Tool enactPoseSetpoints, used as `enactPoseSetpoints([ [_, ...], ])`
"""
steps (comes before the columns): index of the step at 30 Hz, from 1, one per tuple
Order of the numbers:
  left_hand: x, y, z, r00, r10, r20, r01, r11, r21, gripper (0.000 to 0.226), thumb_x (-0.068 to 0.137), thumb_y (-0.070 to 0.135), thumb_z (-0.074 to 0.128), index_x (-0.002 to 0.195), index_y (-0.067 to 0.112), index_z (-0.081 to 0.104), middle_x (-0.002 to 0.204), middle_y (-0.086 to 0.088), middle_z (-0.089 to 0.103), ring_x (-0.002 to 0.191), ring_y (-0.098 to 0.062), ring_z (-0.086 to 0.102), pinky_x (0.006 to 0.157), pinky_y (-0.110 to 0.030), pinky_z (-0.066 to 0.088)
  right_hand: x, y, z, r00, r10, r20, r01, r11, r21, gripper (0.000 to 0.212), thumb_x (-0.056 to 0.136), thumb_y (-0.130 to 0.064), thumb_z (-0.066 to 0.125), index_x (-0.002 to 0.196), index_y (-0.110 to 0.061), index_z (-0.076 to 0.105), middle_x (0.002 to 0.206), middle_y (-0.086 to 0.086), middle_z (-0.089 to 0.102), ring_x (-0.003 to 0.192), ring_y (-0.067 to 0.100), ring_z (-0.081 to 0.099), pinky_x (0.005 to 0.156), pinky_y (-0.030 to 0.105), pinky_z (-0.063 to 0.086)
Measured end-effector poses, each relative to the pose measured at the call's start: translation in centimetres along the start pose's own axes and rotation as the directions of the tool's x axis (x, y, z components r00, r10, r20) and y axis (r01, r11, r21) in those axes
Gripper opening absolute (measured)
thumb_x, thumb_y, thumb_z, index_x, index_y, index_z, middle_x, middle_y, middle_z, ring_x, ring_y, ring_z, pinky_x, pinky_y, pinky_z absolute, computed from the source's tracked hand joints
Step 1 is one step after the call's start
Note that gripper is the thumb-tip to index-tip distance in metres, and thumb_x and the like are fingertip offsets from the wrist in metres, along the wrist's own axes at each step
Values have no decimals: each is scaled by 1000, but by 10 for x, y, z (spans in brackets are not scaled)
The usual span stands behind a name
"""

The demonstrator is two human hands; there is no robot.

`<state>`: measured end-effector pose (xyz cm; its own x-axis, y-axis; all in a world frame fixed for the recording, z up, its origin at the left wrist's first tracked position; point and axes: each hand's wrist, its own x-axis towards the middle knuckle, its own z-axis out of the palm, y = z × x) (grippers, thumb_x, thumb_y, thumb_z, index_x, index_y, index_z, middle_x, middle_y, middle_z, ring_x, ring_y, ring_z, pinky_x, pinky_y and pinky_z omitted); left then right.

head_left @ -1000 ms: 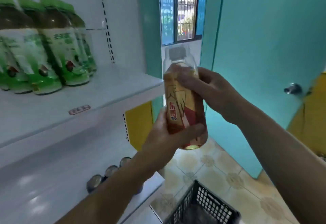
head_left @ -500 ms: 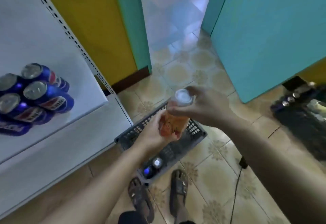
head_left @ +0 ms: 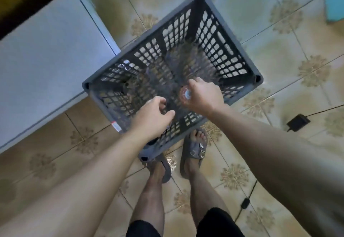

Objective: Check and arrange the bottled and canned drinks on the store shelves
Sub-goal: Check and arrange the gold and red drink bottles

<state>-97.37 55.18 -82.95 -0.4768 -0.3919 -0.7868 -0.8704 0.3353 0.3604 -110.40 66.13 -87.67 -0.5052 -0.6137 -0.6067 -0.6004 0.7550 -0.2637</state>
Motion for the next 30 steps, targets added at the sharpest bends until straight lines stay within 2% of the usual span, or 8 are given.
enactPoseSetpoints([
  [5,46,-34,17,1000,-18,5,18,999,38,42,90,39,64,129,26,57,126,7,63,113,-16,61,101,-39,47,44,-9,67,991,-47,128,63,990,-126,33,100,-33,51,125,-10,54,125,12,59,112,37,63,84,41,48],
  [10,63,-51,18,999,-38,25,37,997,69,39,92,34,61,130,26,57,128,9,62,114,-14,61,102,-37,46,58,-21,101,971,-28,237,67,986,-155,47,94,-36,64,130,-12,46,130,13,53,115,34,63,73,35,34],
  [16,46,-49,12,996,-39,85,34,998,61,37,94,36,59,130,30,56,127,10,61,113,-14,60,103,-41,46,46,-12,96,968,99,231,-78,992,-97,45,96,-33,59,133,-11,46,131,12,52,117,36,61,77,37,40],
  [20,19,-31,-3,996,-16,93,8,996,84,37,93,36,60,129,30,56,126,10,62,112,-14,60,102,-41,47,21,-3,56,942,242,232,-256,966,32,56,91,-49,63,131,-13,48,129,10,56,118,34,59,84,38,45],
  [22,1,-16,-17,996,-3,86,-5,995,100,38,93,37,60,130,29,56,125,11,63,112,-14,61,101,-40,47,5,0,25,931,300,207,-321,944,75,50,92,-53,60,122,-14,53,119,8,62,111,32,61,81,37,45],
  [25,-38,18,-46,996,50,81,-59,991,117,37,94,41,58,130,31,55,123,13,63,110,-15,61,99,-40,48,-32,1,-37,927,350,138,-364,927,90,39,95,-53,55,106,-16,55,102,4,65,97,27,64,81,39,55],
  [28,-95,55,-84,988,118,102,-133,980,145,37,95,44,57,131,34,54,121,15,63,109,-13,60,97,-39,50,-83,-5,-114,919,393,40,-394,911,124,33,96,-49,55,97,-16,59,88,1,64,80,21,62,70,34,55],
  [30,-140,83,-113,978,183,99,-199,962,189,40,96,46,55,133,34,52,120,16,62,109,-11,60,96,-36,50,-122,-11,-170,906,423,-27,-414,896,160,31,95,-47,55,93,-16,59,82,0,61,69,15,56,58,28,45],
])
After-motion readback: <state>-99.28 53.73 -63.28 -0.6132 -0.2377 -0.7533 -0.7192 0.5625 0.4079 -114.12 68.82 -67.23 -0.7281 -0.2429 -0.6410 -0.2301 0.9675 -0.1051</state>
